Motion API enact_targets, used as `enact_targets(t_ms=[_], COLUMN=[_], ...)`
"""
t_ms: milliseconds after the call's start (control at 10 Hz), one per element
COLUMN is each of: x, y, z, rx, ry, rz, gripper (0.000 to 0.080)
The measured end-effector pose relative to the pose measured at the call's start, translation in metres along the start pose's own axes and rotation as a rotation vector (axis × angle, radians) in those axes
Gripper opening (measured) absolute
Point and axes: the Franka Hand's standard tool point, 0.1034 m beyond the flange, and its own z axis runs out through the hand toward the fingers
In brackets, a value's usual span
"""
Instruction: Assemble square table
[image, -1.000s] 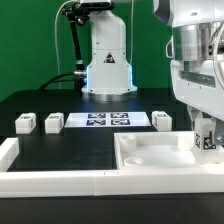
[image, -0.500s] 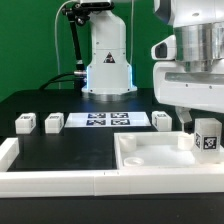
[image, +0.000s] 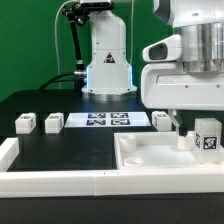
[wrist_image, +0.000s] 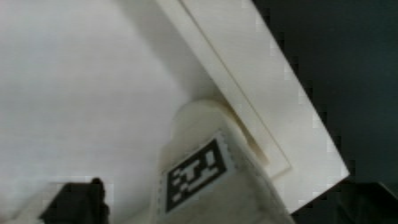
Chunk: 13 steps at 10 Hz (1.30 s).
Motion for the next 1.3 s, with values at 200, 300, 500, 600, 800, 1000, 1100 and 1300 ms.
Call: enact_targets(t_ms=[200, 300, 500, 600, 800, 1000, 1100, 1300], x=[0.0005, 0.0014, 0.0030, 0.0046, 0.0053, 0.0052, 0.0052, 0.0053], y=[0.0003, 0.0014, 0.0011, 0.0002, 0.0003, 0.0004, 0.0004, 0.0004], z=[-0.0003, -0.0004, -0.0014, -0.0027, -0.0027, -0.0025, -0.0025, -0.0025], rx=[-0.002, -0.002, -0.015, -0.025, -0.025, -0.025, -0.025, -0.025], ry=[0.001, 0.002, 0.008, 0.014, 0.015, 0.015, 0.015, 0.016], rz=[-0.225, -0.296, -0.447, -0.543, -0.558, -0.557, -0.554, -0.526], gripper=[0.0649, 0.0649, 0.0649, 0.0649, 0.0508, 0.0345, 0.0288, 0.0288])
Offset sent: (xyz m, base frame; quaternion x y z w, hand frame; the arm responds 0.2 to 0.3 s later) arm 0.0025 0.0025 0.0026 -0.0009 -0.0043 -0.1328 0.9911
